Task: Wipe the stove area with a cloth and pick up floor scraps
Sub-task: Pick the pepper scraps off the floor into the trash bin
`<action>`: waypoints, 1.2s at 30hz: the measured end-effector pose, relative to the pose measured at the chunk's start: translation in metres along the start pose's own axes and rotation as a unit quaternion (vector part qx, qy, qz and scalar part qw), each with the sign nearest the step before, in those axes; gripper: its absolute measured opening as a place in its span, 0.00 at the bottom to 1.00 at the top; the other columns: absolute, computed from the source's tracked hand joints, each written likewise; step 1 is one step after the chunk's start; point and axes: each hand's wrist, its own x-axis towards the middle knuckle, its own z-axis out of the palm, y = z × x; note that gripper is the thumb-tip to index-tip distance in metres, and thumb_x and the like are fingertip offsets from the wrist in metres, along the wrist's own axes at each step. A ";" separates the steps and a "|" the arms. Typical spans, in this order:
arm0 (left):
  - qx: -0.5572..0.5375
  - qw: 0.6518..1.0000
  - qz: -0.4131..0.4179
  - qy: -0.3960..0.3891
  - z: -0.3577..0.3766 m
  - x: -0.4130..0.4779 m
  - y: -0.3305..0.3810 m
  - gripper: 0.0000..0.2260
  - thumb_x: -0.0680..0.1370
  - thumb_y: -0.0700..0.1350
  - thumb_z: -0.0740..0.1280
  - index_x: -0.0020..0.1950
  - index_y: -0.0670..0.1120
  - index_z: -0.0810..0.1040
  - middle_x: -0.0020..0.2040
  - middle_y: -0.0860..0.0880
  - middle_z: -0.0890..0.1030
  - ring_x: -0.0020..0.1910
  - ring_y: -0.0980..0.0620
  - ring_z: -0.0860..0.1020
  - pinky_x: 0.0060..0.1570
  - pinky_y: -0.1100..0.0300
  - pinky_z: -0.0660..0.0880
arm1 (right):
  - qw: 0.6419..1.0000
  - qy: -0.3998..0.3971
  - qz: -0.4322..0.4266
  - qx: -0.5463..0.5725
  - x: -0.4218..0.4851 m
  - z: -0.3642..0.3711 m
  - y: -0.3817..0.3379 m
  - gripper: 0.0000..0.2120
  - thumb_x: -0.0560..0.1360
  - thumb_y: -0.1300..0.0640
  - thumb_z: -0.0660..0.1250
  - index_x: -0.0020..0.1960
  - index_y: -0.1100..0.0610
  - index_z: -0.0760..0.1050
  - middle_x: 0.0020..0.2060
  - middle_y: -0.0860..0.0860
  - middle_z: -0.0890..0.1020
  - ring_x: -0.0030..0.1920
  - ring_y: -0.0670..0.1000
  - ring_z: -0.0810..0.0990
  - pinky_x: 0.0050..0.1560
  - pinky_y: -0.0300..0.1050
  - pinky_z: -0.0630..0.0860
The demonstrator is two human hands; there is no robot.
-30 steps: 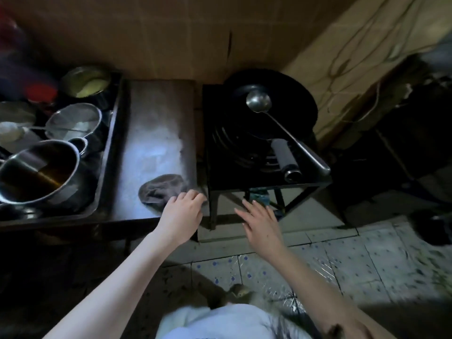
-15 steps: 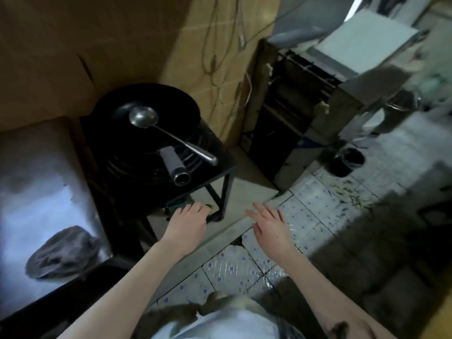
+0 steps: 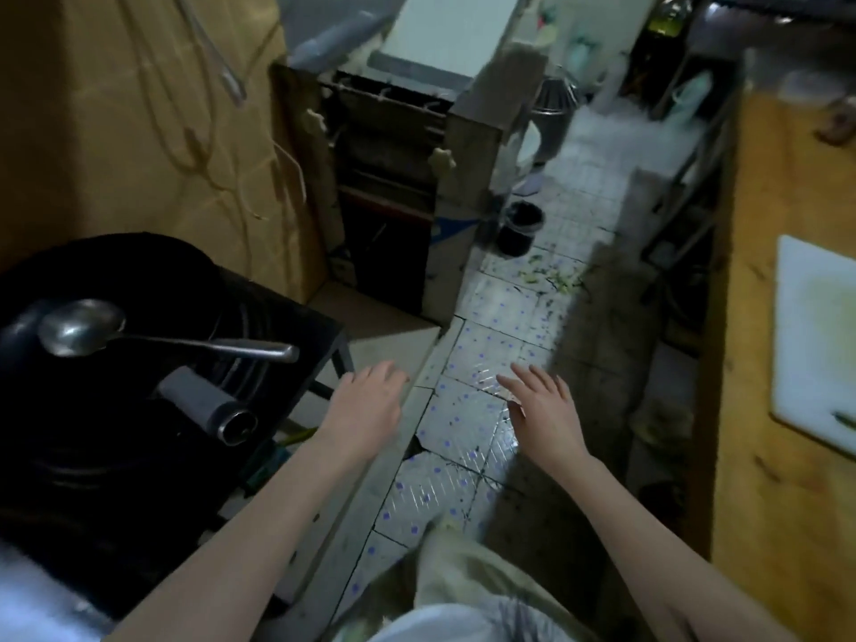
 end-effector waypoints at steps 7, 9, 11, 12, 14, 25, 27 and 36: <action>0.013 0.997 0.069 -0.014 -0.006 0.071 0.015 0.16 0.79 0.44 0.58 0.67 0.47 0.69 0.68 0.48 0.69 0.66 0.47 0.69 0.61 0.53 0.66 | 0.996 0.026 0.081 0.033 0.010 -0.010 0.034 0.20 0.79 0.57 0.59 0.69 0.46 0.66 0.73 0.48 0.64 0.75 0.52 0.58 0.74 0.56 0.53; 0.013 0.996 0.083 -0.021 -0.006 0.097 0.024 0.17 0.79 0.44 0.58 0.68 0.48 0.68 0.69 0.48 0.68 0.67 0.48 0.68 0.62 0.53 0.65 | 0.994 0.035 0.099 0.040 0.018 -0.012 0.050 0.20 0.79 0.57 0.59 0.69 0.46 0.67 0.73 0.48 0.64 0.75 0.52 0.58 0.74 0.56 0.53; 0.014 0.995 0.095 -0.031 -0.004 0.127 0.036 0.17 0.79 0.45 0.58 0.68 0.48 0.67 0.70 0.48 0.67 0.68 0.48 0.66 0.62 0.53 0.65 | 0.992 0.034 0.113 0.040 0.030 -0.014 0.068 0.21 0.78 0.57 0.60 0.70 0.46 0.66 0.73 0.48 0.64 0.75 0.52 0.58 0.74 0.55 0.52; 0.015 0.994 0.103 -0.037 -0.004 0.142 0.043 0.17 0.80 0.45 0.57 0.68 0.48 0.67 0.70 0.48 0.66 0.68 0.48 0.66 0.63 0.53 0.64 | 0.991 0.034 0.120 0.043 0.037 -0.016 0.078 0.21 0.78 0.58 0.60 0.70 0.47 0.66 0.74 0.48 0.63 0.75 0.52 0.57 0.74 0.55 0.51; 0.024 0.991 0.119 -0.051 -0.003 0.173 0.056 0.17 0.80 0.45 0.57 0.69 0.48 0.67 0.71 0.48 0.65 0.69 0.48 0.65 0.64 0.53 0.64 | 0.988 0.038 0.141 0.059 0.052 -0.020 0.099 0.22 0.78 0.59 0.60 0.70 0.47 0.66 0.74 0.48 0.63 0.75 0.52 0.57 0.74 0.56 0.51; 0.040 0.987 0.130 -0.088 -0.008 0.334 0.105 0.17 0.80 0.46 0.57 0.69 0.49 0.68 0.68 0.49 0.68 0.64 0.47 0.69 0.58 0.53 0.68 | 0.977 0.047 0.188 0.092 0.146 -0.055 0.191 0.23 0.78 0.60 0.59 0.72 0.48 0.63 0.74 0.49 0.62 0.76 0.52 0.55 0.75 0.54 0.48; 0.024 0.988 0.128 -0.089 -0.006 0.360 0.113 0.16 0.80 0.45 0.57 0.68 0.49 0.69 0.67 0.49 0.69 0.63 0.47 0.70 0.58 0.53 0.68 | 0.976 0.048 0.188 0.098 0.170 -0.062 0.202 0.24 0.78 0.60 0.59 0.72 0.49 0.63 0.74 0.49 0.62 0.75 0.52 0.55 0.74 0.54 0.49; 0.013 0.985 0.156 -0.079 0.003 0.497 0.127 0.15 0.79 0.45 0.58 0.66 0.48 0.70 0.64 0.48 0.72 0.60 0.46 0.72 0.55 0.52 0.68 | 0.972 0.024 0.217 0.089 0.270 -0.075 0.266 0.26 0.76 0.62 0.60 0.72 0.48 0.63 0.74 0.49 0.61 0.76 0.52 0.54 0.75 0.55 0.48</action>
